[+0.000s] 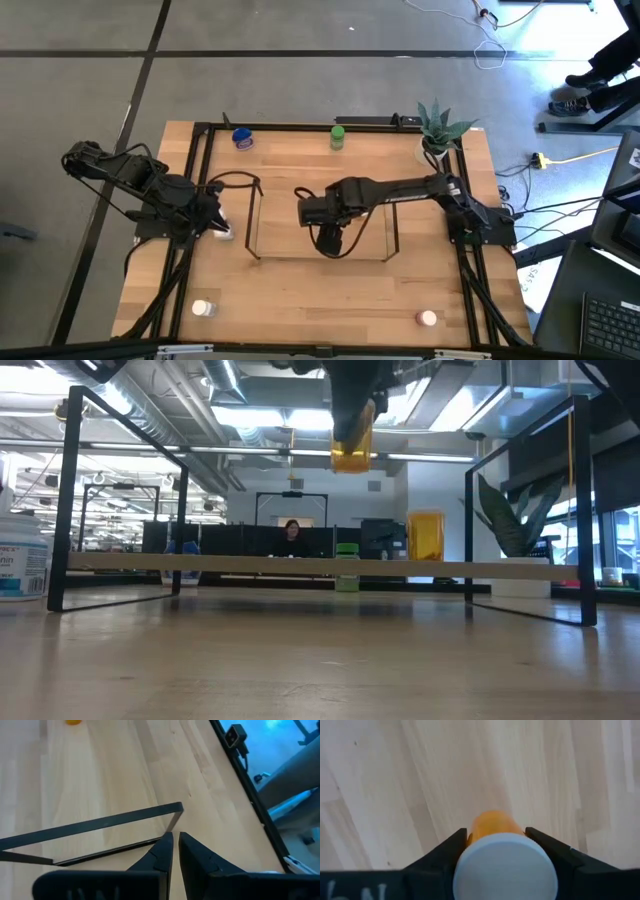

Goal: Pick and place medicine bottles onto shelf by color
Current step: Put the orange pill bottle on the shelf

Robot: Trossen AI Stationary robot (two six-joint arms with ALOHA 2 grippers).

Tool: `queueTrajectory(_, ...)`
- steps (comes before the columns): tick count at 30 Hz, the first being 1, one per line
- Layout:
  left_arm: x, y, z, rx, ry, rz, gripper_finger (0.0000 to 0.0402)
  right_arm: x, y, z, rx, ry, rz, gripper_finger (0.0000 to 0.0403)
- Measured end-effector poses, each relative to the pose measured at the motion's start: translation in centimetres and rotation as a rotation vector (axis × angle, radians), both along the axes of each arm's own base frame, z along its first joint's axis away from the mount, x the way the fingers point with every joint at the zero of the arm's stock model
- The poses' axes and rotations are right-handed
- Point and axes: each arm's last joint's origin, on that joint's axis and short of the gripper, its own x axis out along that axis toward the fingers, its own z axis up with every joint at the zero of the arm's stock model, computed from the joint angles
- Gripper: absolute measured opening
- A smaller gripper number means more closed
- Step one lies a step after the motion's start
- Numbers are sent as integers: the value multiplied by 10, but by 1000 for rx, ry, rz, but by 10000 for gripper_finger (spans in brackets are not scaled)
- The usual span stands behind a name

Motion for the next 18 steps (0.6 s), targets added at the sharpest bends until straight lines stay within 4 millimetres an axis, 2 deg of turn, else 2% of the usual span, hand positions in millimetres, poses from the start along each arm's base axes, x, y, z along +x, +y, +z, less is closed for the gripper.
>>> queueTrajectory(3,0,0,0,1,-1,3,25,2,-2,-9,16,11,34,194)
queueTrajectory(12,0,0,0,0,-1,4,25,-1,-4,-55,-8,136,111,194)
queueTrajectory(18,0,0,0,0,-1,5,25,4,-4,-68,-11,89,134,189)
